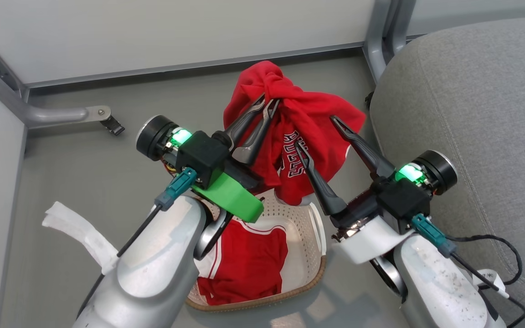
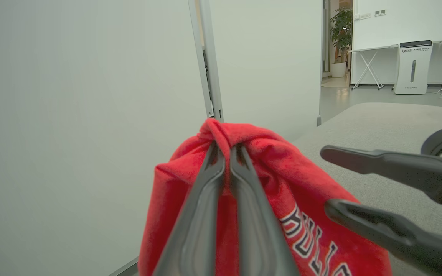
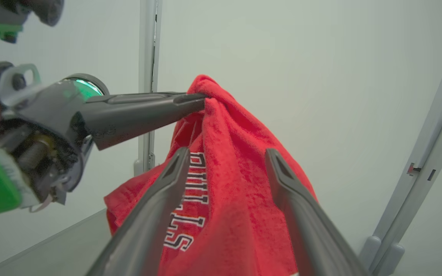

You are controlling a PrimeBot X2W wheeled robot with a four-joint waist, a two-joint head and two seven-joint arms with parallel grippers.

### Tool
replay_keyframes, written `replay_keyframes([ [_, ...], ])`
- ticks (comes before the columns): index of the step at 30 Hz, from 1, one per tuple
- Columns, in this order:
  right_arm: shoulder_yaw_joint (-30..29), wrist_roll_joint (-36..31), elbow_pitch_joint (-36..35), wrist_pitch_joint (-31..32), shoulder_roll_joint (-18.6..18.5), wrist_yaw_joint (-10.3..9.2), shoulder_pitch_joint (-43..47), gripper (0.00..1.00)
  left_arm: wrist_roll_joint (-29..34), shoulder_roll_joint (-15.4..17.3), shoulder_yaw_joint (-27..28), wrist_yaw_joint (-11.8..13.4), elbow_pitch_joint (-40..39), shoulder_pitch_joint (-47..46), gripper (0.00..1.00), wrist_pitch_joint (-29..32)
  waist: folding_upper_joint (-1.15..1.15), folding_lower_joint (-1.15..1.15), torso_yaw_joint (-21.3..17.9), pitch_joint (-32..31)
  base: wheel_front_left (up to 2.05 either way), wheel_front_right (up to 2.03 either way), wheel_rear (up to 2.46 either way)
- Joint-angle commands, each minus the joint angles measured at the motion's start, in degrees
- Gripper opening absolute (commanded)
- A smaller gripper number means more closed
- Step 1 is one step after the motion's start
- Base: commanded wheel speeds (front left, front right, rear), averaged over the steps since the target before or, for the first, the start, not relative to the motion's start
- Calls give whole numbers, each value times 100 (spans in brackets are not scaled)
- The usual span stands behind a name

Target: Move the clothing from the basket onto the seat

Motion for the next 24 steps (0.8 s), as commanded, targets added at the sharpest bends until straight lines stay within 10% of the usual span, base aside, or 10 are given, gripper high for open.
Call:
replay_keyframes([
  [1, 9, -14, 110, -13, -23, -2, -120, 100, 24, -39, -14, -11, -53, -106, 0, -23, 0, 0, 60, 69, 0, 0, 0],
  [13, 56, 401, 912, -12, -25, -2, -707, 100, -45, -232, -262, -24, -174, -185, 0, -22, 0, 0, 196, 245, 0, 0, 0],
  [14, 80, 484, 999, -12, -23, -2, -728, 80, -55, -244, -283, -25, -175, -185, 0, -22, 0, 0, 203, 246, 0, 0, 0],
  [15, 110, 511, 1067, -12, -22, -2, -764, 25, -61, -251, -298, -25, -174, -188, 0, -23, 0, 0, 207, 247, 0, 0, 0],
  [16, 122, 578, 1161, -12, -22, -2, -784, 0, -70, -253, -312, -25, -172, -197, 0, -22, 0, 0, 211, 245, 0, 0, 0],
  [24, 145, 701, 1203, -12, -22, -2, -788, 0, -81, -274, -326, -29, -89, -189, 0, -22, 0, 0, 165, 196, 0, 0, 0],
])
